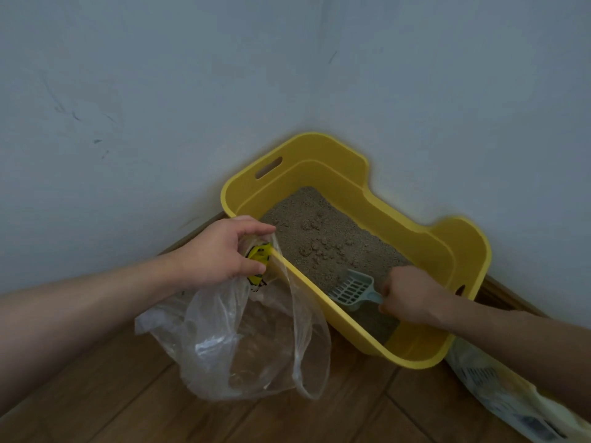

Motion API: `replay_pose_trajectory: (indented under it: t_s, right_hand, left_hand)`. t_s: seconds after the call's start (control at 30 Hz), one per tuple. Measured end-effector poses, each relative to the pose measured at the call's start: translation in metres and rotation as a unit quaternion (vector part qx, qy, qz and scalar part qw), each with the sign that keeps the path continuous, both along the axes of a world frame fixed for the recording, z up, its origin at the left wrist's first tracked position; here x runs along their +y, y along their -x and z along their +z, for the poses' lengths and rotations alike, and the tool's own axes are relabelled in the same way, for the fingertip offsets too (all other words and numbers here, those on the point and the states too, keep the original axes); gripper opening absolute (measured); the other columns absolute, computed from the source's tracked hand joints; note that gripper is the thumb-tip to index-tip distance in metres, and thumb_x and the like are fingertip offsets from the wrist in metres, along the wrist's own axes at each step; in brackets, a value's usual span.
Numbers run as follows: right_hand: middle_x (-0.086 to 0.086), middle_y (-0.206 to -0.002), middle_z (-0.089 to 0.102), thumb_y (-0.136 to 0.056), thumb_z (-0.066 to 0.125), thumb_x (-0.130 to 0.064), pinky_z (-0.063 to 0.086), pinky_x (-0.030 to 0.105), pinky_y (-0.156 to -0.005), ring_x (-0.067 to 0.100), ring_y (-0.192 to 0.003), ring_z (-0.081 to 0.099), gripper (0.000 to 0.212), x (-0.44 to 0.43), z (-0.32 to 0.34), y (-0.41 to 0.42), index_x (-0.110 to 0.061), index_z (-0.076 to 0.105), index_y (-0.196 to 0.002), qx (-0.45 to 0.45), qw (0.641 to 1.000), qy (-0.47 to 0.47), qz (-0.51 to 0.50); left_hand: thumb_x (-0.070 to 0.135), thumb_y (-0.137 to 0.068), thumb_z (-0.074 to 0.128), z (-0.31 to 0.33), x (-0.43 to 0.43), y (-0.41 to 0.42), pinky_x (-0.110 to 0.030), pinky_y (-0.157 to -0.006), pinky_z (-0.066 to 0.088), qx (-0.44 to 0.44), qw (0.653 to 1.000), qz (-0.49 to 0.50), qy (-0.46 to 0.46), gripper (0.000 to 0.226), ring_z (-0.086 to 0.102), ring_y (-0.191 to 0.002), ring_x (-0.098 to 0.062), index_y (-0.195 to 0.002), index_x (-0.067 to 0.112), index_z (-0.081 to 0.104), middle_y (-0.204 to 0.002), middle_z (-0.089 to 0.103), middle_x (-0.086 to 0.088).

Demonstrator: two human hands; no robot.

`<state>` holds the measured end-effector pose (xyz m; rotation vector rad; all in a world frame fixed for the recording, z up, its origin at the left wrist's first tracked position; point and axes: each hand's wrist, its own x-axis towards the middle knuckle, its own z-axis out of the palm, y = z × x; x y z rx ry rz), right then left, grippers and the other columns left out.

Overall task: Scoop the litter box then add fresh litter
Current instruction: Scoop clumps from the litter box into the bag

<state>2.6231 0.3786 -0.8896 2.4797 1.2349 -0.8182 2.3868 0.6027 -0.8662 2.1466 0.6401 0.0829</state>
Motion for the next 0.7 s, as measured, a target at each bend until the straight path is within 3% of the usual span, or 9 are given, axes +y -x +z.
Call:
replay_pose_trajectory:
  t_s: [0.23,0.4,0.6,0.7]
  right_hand:
    - [0.001,-0.081,0.067,-0.092,0.064,-0.027,0.056,0.024,-0.061,0.013,-0.073,0.065,0.018,0.022,-0.020,0.007,-0.016,0.073,-0.103,0.014,0.999,-0.036,-0.010]
    - [-0.001,-0.077,0.067,-0.092,0.064,-0.029,0.058,0.028,-0.062,0.012,-0.068,0.065,0.016,0.040,-0.033,0.010,-0.018,0.074,-0.099,0.016,0.997,-0.079,-0.014]
    - [-0.002,-0.073,0.064,-0.093,0.062,-0.028,0.043,0.023,-0.049,0.011,-0.063,0.061,0.016,0.066,-0.048,0.011,-0.017,0.072,-0.098,0.034,0.991,-0.121,-0.041]
    - [-0.002,-0.074,0.063,-0.093,0.062,-0.028,0.041,0.023,-0.051,0.011,-0.064,0.060,0.016,0.080,-0.055,0.011,-0.018,0.072,-0.099,0.043,0.988,-0.141,-0.049]
  left_hand:
    - [0.011,-0.071,0.086,-0.005,0.001,-0.001,-0.036,-0.102,0.047,-0.015,0.999,0.019,0.041,0.063,0.061,-0.107,-0.008,-0.124,0.034,0.062,-0.113,0.061,0.020]
    - [0.010,-0.072,0.085,-0.006,0.002,-0.002,-0.034,-0.103,0.046,-0.019,0.998,0.023,0.060,0.061,0.061,-0.108,-0.007,-0.126,0.028,0.063,-0.112,0.062,0.015]
    - [0.008,-0.075,0.084,-0.003,0.001,-0.003,-0.012,-0.091,0.043,-0.022,0.997,0.017,0.069,0.057,0.060,-0.103,0.001,-0.126,0.024,0.064,-0.112,0.063,0.013]
    - [0.009,-0.075,0.084,-0.002,0.003,-0.003,-0.012,-0.088,0.043,-0.023,0.997,0.019,0.073,0.056,0.061,-0.101,0.000,-0.124,0.026,0.065,-0.111,0.064,0.012]
